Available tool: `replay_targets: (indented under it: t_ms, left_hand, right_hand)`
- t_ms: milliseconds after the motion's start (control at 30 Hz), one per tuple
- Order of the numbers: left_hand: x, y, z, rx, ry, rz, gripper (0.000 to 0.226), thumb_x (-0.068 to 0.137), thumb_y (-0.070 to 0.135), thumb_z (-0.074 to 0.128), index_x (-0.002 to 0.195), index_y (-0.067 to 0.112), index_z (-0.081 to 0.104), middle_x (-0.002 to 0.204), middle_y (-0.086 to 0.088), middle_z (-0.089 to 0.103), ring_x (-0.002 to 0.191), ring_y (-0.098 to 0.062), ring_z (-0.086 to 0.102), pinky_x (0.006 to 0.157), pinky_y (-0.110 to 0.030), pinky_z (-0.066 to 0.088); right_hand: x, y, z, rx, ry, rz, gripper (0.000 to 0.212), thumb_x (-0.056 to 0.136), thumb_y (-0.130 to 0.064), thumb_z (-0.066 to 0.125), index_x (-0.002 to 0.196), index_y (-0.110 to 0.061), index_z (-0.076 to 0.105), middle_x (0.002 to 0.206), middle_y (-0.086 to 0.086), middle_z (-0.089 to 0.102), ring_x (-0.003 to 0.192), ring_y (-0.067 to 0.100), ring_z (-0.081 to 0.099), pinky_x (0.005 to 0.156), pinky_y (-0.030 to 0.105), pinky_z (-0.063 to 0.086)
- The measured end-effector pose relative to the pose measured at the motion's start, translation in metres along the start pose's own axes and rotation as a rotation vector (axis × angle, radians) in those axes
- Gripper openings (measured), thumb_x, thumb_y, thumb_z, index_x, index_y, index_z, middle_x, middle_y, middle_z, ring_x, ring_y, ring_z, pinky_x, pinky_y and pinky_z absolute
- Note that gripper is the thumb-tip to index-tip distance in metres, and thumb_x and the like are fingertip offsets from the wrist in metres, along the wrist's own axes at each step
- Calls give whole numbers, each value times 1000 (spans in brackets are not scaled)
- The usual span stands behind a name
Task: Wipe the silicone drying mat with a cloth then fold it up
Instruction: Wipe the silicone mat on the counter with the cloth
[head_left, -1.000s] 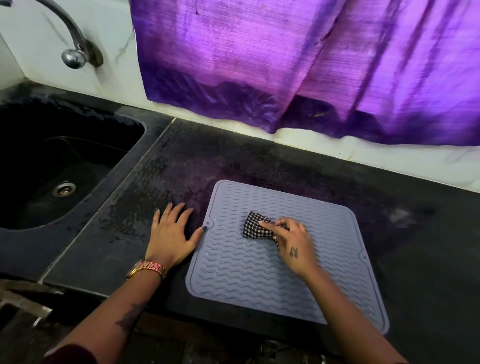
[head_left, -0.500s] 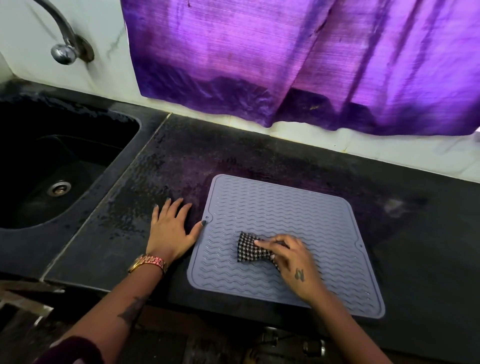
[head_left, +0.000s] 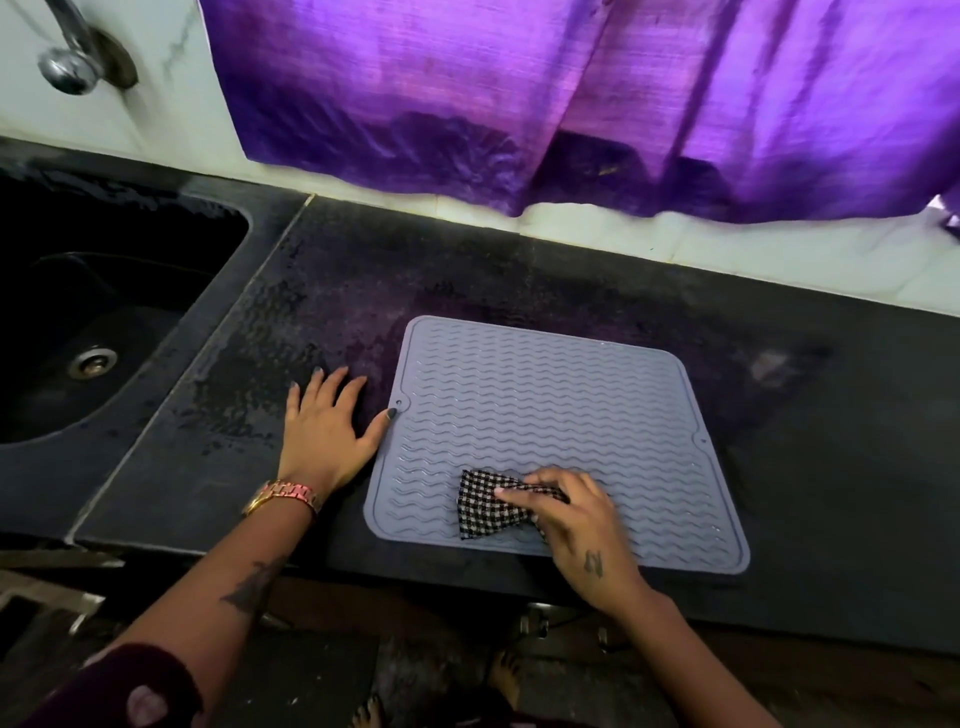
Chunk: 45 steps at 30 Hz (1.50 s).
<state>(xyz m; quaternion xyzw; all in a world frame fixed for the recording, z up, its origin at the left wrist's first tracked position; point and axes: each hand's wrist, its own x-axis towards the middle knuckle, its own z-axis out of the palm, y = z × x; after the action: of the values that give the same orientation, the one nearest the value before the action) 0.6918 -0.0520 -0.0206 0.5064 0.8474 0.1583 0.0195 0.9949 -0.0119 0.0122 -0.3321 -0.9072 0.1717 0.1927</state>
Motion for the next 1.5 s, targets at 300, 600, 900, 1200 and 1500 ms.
replay_targets:
  t_ms: [300, 600, 900, 1200, 1500]
  left_hand:
    - [0, 0, 0, -2, 2, 5, 91, 75, 74, 12, 139, 18, 43, 151, -7, 34, 144, -27, 18, 118, -47, 6]
    - [0, 1, 0, 15, -10, 5, 91, 75, 73, 12, 140, 17, 42, 151, -9, 33, 144, -28, 18, 117, -48, 7]
    - [-1, 2, -1, 11, 5, 15, 90, 76, 72, 15, 138, 14, 46, 149, -10, 37, 142, -30, 22, 116, -49, 9]
    - [-2, 1, -1, 4, 8, 9, 89, 77, 72, 15, 138, 15, 45, 149, -10, 37, 142, -30, 22, 116, -48, 9]
    - [-1, 1, -2, 23, 14, -4, 87, 78, 73, 16, 137, 18, 47, 148, -7, 39, 142, -28, 24, 117, -46, 10]
  right_hand:
    - [-42, 0, -9, -1, 33, -53, 51, 82, -4, 61, 118, -40, 60, 115, -4, 59, 101, 16, 52, 76, 33, 43]
    - [-61, 22, -16, -55, 130, -22, 47, 82, -6, 54, 118, -36, 61, 114, -2, 61, 102, 17, 53, 78, 35, 45]
    - [-45, 47, -21, -48, 171, 14, 37, 88, -14, 47, 116, -31, 65, 113, -1, 61, 100, 17, 53, 77, 39, 47]
    - [5, 75, -26, -10, 208, 17, 48, 77, 8, 59, 110, -25, 69, 106, 2, 64, 96, 22, 56, 79, 44, 48]
    - [53, 101, -27, 0, 223, 69, 49, 75, 14, 61, 108, -21, 71, 100, 4, 66, 90, 25, 57, 77, 46, 47]
